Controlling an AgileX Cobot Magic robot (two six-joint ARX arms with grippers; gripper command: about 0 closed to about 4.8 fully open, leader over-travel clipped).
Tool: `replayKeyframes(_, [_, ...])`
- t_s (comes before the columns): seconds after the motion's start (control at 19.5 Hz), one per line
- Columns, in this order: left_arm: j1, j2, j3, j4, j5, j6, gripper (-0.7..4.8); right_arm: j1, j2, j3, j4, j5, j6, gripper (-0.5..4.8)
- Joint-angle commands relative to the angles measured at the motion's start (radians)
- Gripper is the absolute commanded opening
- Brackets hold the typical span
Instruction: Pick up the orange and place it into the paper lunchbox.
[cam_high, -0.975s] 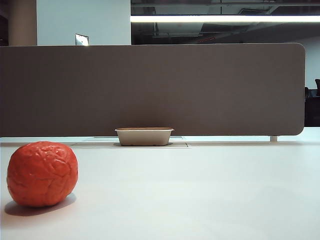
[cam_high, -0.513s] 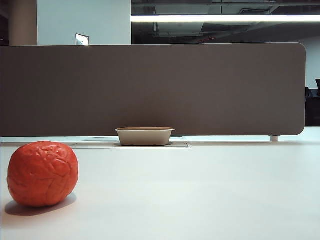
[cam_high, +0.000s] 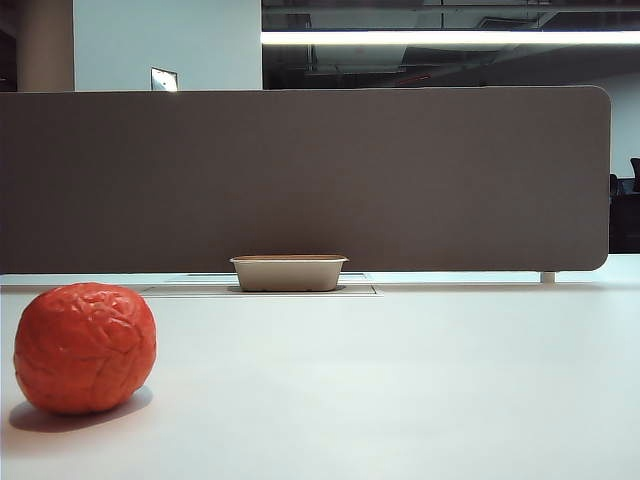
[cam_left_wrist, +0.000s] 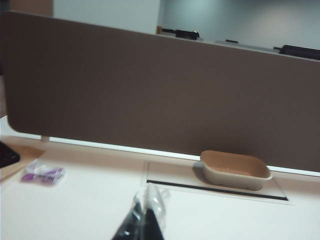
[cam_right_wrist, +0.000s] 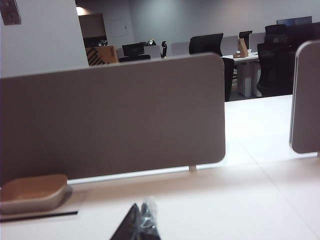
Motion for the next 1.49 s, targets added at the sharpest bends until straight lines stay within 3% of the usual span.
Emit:
replayKeyframes(0.05, [0.000, 0.190, 0.158, -0.005, 0.077, 0.048, -0.05, 0.002, 0.155, 0.161, -0.019, -0.062, -0.005, -0.05])
replayKeyframes(0.1, [-0.001, 0.327, 0.263, -0.008, 0.130, 0.046, -0.05, 0.002, 0.255, 0.254, -0.021, -0.155, -0.005, -0.05])
replayKeyframes(0.21, [-0.008, 0.381, 0.307, -0.012, 0.137, 0.045, -0.05, 0.002, 0.311, 0.304, -0.029, -0.211, -0.010, -0.05])
replayKeyframes(0.26, [-0.194, 0.534, 0.434, -0.069, 0.098, 0.047, -0.05, 0.038, 0.467, 0.440, -0.089, -0.307, -0.035, -0.05])
replayKeyframes(0.31, [-0.355, 0.600, 0.496, -0.166, -0.003, 0.058, -0.05, 0.112, 0.527, 0.484, -0.118, -0.338, -0.035, -0.05])
replayKeyframes(0.62, [-0.556, 0.647, 0.520, -0.269, -0.042, 0.079, -0.05, 0.264, 0.566, 0.486, -0.140, -0.338, -0.035, -0.05])
replayKeyframes(0.92, [-0.662, 0.655, 0.520, -0.444, -0.042, 0.071, -0.05, 0.396, 0.575, 0.486, -0.195, -0.330, -0.036, -0.05])
replayKeyframes(0.97, [-0.665, 0.655, 0.520, -0.493, -0.006, 0.072, 0.52, 0.422, 0.576, 0.486, -0.206, -0.328, -0.036, -0.06])
replayKeyframes(1.03, [-0.665, 0.655, 0.520, -0.511, 0.017, 0.072, 1.64, 0.433, 0.576, 0.486, -0.211, -0.327, -0.036, -0.05])
replayKeyframes(1.13, [-0.667, 0.655, 0.520, -0.544, 0.058, 0.063, 4.79, 0.450, 0.575, 0.486, -0.221, -0.328, -0.035, -0.05])
replayKeyframes(1.49, [-0.667, 0.698, 0.506, -0.600, 0.067, 0.072, 4.79, 0.467, 0.574, 0.486, -0.283, -0.327, -0.036, -0.05])
